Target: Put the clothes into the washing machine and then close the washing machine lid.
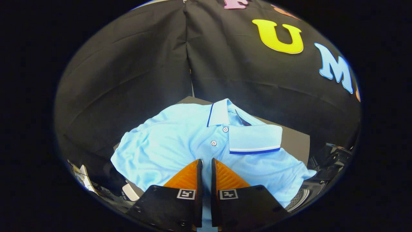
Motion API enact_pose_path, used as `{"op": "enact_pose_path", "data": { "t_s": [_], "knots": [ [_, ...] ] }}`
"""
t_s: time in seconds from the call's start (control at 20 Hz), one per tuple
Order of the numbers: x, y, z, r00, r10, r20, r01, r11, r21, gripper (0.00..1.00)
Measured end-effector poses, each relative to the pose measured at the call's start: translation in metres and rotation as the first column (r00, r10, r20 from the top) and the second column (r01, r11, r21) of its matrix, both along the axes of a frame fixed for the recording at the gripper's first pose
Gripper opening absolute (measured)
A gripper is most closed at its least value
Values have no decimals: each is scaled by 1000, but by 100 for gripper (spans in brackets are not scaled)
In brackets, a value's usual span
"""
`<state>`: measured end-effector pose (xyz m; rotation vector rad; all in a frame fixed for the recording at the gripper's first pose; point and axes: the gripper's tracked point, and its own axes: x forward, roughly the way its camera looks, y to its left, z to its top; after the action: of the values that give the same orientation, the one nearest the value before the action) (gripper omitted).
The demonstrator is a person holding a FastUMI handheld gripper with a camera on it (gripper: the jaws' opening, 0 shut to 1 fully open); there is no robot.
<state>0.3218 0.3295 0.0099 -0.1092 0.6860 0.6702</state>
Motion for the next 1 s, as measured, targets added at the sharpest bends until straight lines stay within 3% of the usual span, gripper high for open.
{"op": "enact_pose_path", "data": {
  "t_s": [0.1,0.15,0.45,1.0],
  "knots": [
    [5,0,3,999,-33,2,32,998,46,13],
    [-2,-7,6,999,-36,1,35,997,61,2],
    [-2,-14,42,993,-8,120,-6,993,121,1],
    [-15,-73,96,964,-62,258,10,980,199,1]
  ]
}}
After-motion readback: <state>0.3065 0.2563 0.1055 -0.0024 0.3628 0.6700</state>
